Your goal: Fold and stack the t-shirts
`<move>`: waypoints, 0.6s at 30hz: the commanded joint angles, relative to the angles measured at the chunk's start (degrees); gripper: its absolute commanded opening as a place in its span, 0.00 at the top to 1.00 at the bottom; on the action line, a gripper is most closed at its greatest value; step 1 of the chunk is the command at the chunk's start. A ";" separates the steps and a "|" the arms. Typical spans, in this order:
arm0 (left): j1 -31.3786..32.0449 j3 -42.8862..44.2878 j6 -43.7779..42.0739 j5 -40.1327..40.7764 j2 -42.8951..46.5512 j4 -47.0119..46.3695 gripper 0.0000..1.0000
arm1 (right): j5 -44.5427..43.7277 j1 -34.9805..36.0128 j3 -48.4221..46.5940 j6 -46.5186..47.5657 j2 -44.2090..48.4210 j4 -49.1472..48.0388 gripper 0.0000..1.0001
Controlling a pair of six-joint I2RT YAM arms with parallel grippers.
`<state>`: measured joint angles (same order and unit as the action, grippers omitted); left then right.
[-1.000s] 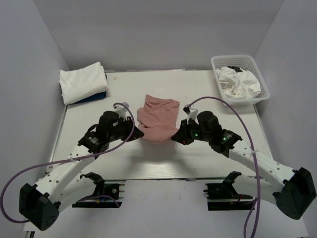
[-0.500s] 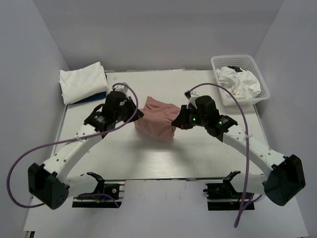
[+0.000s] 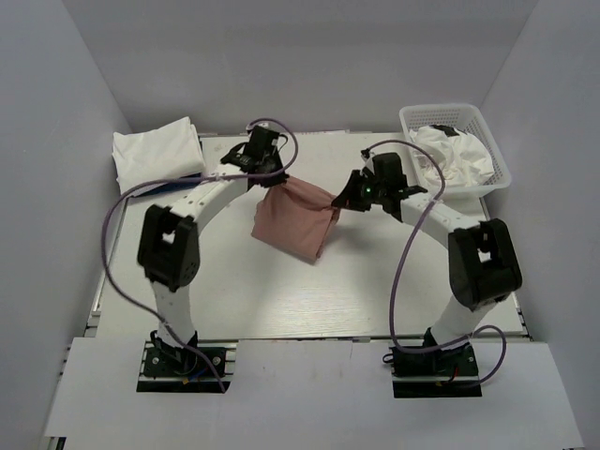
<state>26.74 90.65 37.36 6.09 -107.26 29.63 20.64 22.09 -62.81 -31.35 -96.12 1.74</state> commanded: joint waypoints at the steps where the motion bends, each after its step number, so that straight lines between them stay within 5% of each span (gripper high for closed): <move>1: -1.61 10.48 -3.53 0.50 -7.76 0.77 1.00 | 0.10 -1.96 -6.18 2.07 -5.55 -4.55 0.81; 3: -2.13 19.53 -3.53 2.88 -16.19 5.75 1.00 | 0.54 -2.49 -13.81 5.86 -14.03 -2.11 0.43; 4: -2.65 22.78 -3.53 2.88 -18.66 7.79 0.87 | 2.19 -2.75 -20.19 7.78 -16.27 4.61 0.12; 6: -3.28 30.36 -3.53 2.88 -23.75 12.62 0.52 | 4.22 -3.19 -27.50 11.30 -22.23 9.49 0.10; 7: -3.28 31.24 -3.53 2.88 -23.78 12.65 0.21 | 4.14 -3.19 -29.02 11.58 -22.62 11.08 0.10; 9: -3.80 28.55 -4.05 2.01 -22.39 11.78 0.06 | 3.53 -2.84 -26.78 11.84 -20.36 9.17 0.10; 18: -2.66 4.29 -6.60 -5.20 -1.92 -2.63 0.00 | 3.70 0.32 -13.14 11.14 -6.20 2.57 0.10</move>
<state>22.92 98.00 32.77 5.19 -117.97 33.12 22.57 20.32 -77.58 -21.71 -107.92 7.49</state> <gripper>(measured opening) 0.993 0.902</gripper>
